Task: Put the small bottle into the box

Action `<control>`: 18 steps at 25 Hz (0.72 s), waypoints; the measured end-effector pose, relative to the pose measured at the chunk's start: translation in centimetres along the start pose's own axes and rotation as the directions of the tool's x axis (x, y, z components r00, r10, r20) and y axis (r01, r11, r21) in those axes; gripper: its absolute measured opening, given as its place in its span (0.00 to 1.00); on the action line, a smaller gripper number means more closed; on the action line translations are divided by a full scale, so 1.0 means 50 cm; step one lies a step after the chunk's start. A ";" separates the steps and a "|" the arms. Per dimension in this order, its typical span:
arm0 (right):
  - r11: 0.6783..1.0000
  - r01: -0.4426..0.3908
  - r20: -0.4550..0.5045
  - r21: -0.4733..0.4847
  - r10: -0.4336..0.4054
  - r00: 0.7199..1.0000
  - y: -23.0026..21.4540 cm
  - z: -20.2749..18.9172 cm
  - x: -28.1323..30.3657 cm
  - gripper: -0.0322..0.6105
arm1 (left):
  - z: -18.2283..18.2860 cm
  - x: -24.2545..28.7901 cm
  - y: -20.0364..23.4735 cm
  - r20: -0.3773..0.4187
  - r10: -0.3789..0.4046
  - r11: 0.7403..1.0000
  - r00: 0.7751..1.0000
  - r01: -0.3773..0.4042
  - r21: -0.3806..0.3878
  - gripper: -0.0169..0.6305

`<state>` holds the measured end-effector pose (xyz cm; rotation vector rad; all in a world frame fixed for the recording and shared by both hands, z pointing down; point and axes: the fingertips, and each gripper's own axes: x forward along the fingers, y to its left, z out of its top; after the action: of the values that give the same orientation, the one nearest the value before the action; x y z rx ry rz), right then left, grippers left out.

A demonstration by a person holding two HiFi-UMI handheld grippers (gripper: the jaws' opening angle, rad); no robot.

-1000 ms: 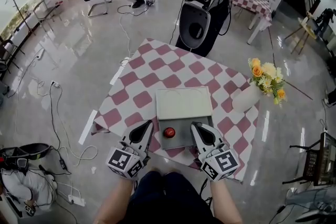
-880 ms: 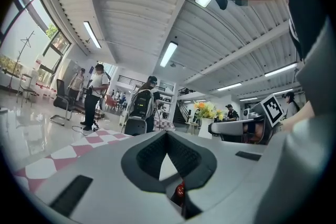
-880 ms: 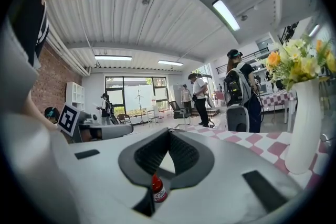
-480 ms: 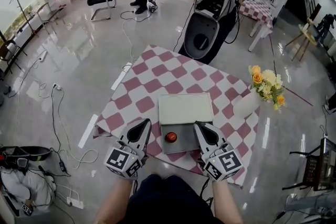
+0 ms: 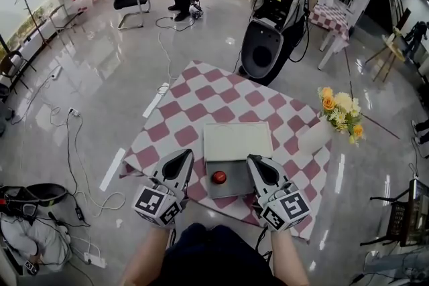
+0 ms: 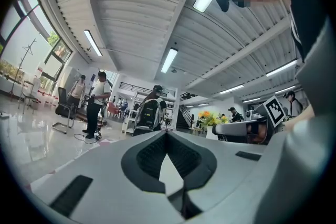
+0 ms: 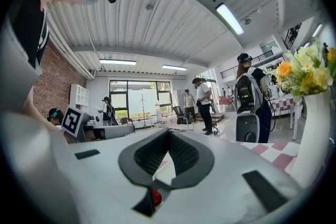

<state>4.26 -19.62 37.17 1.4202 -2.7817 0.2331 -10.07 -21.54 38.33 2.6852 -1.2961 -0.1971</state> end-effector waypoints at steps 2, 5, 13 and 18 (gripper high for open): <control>1.000 -0.002 0.000 -0.001 0.002 1.000 0.002 0.001 -0.001 0.06 | 0.002 -0.001 0.002 0.000 0.001 1.000 1.000 -0.001 -0.001 0.03; 1.000 -0.002 0.002 0.000 0.002 1.000 0.006 0.002 -0.004 0.05 | 0.006 -0.002 0.001 0.002 0.000 1.000 1.000 0.000 -0.002 0.03; 1.000 -0.008 0.005 -0.004 0.008 1.000 0.016 -0.002 -0.006 0.05 | 0.000 -0.014 0.004 -0.002 0.003 1.000 1.000 -0.003 -0.004 0.03; 1.000 -0.016 -0.005 0.010 0.016 1.000 0.019 -0.009 -0.006 0.05 | -0.008 -0.021 0.004 -0.013 0.005 1.000 1.000 -0.006 -0.010 0.03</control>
<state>3.63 -18.76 37.47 1.3985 -2.7927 0.2511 -10.79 -20.80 38.83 2.6696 -1.2950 -0.1845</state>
